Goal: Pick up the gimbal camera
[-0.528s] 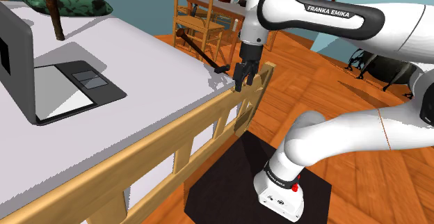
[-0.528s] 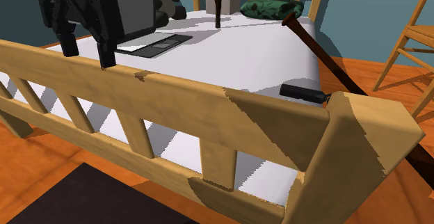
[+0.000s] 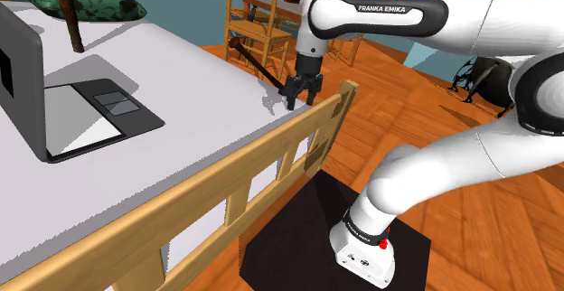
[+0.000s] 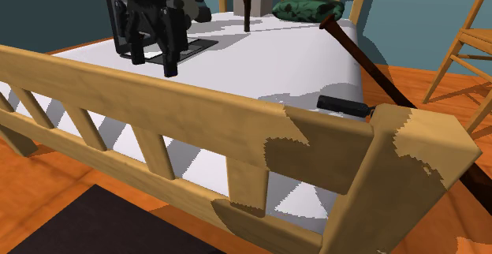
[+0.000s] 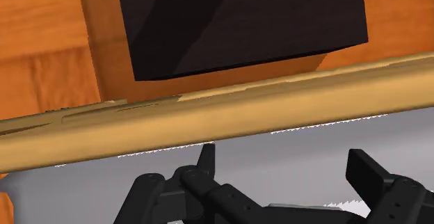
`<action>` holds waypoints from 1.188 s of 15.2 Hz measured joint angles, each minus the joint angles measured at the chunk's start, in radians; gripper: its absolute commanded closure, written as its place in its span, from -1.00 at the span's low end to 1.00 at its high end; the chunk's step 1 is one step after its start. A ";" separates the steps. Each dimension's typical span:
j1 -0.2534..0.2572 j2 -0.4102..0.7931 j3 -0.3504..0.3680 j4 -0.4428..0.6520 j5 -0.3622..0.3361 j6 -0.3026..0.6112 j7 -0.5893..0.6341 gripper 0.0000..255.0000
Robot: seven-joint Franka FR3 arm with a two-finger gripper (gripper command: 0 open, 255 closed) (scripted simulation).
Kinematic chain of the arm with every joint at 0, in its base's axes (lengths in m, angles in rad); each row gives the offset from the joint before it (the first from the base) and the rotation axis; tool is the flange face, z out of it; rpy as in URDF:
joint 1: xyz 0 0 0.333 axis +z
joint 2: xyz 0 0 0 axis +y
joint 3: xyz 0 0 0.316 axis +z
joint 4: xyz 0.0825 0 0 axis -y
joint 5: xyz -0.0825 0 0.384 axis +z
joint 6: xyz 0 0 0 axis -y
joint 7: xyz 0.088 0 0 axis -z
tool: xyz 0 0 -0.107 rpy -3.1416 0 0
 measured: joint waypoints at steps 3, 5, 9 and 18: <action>-0.029 0.101 -0.009 0.049 -0.005 0.063 0.049 -1.00; -0.047 0.170 -0.017 0.086 -0.008 0.103 0.080 -1.00; -0.081 0.304 -0.035 0.184 -0.013 0.155 0.143 -1.00; -0.151 0.581 -0.095 0.410 -0.009 0.241 0.267 -1.00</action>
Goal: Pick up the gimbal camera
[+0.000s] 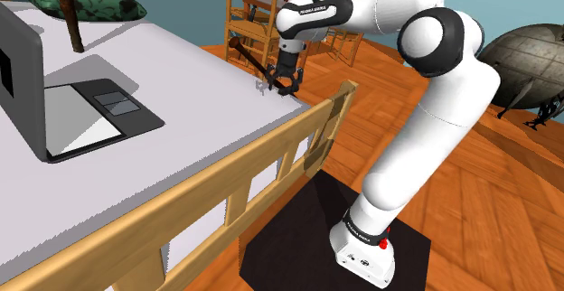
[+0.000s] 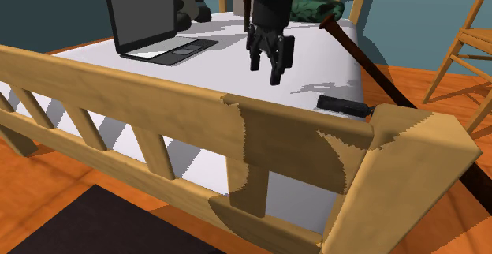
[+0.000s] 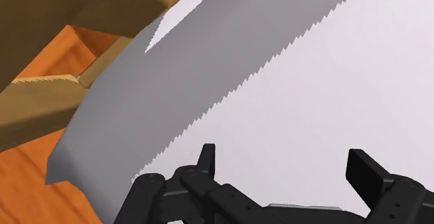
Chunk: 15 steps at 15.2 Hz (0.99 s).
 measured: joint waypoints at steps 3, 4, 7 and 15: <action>-0.024 0.079 -0.024 0.086 0.007 0.006 0.035 -1.00; -0.033 0.108 -0.032 0.114 0.011 0.010 0.047 -1.00; -0.058 0.192 -0.056 0.201 0.024 0.018 0.082 -1.00; -0.144 0.427 -0.116 0.486 0.078 -0.007 0.167 -1.00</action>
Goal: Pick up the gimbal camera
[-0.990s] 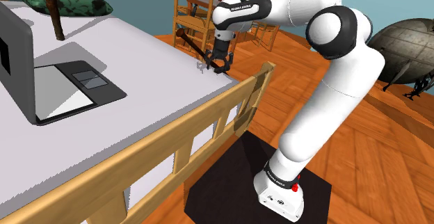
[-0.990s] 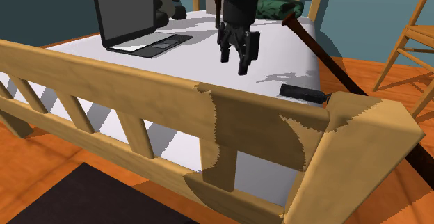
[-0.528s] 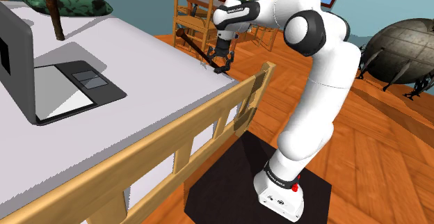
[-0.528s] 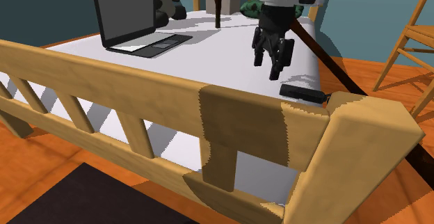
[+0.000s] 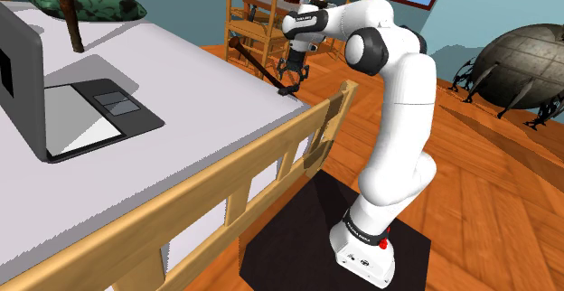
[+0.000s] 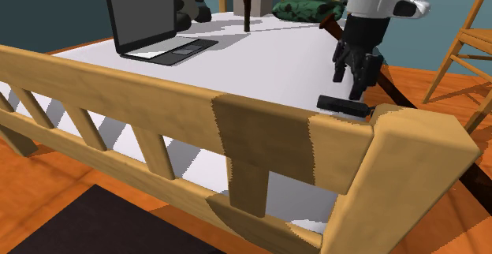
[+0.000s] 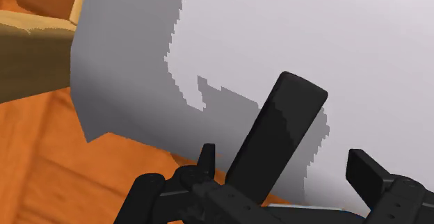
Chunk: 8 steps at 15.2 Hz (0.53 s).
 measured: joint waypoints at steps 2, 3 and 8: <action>-0.026 0.052 -0.014 0.071 0.015 -0.014 0.021 -1.00; -0.036 0.078 -0.020 0.098 0.022 -0.011 0.036 -1.00; -0.050 0.112 -0.025 0.104 0.033 0.019 0.046 -1.00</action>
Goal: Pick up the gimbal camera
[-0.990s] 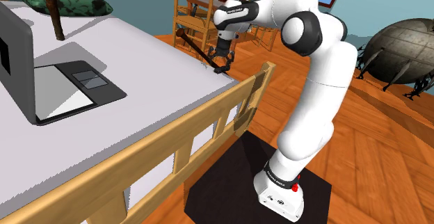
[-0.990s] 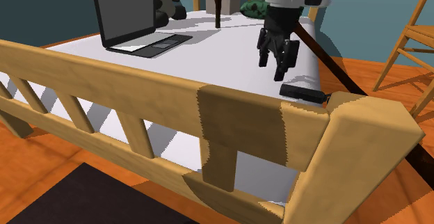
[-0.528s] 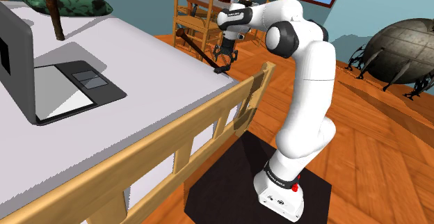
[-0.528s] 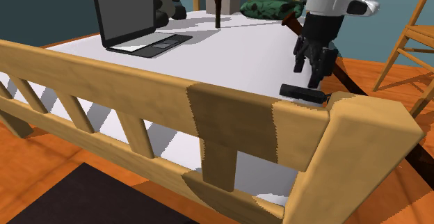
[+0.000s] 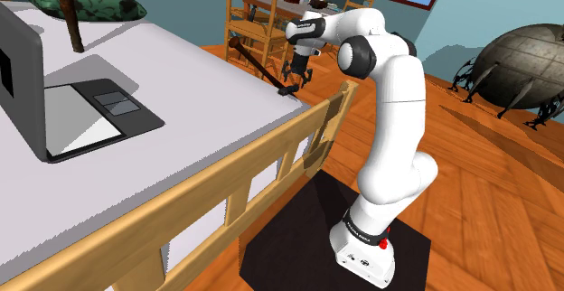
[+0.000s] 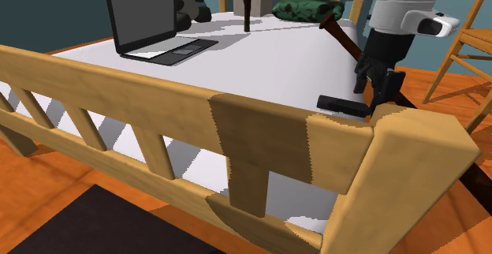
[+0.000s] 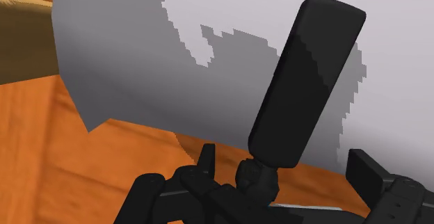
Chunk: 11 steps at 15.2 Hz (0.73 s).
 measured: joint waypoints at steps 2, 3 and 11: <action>0.000 0.008 0.001 -0.013 0.002 0.021 -0.001 -1.00; -0.001 0.012 0.002 -0.024 0.004 0.035 -0.003 -1.00; 0.001 0.013 0.002 -0.034 0.004 0.051 -0.001 1.00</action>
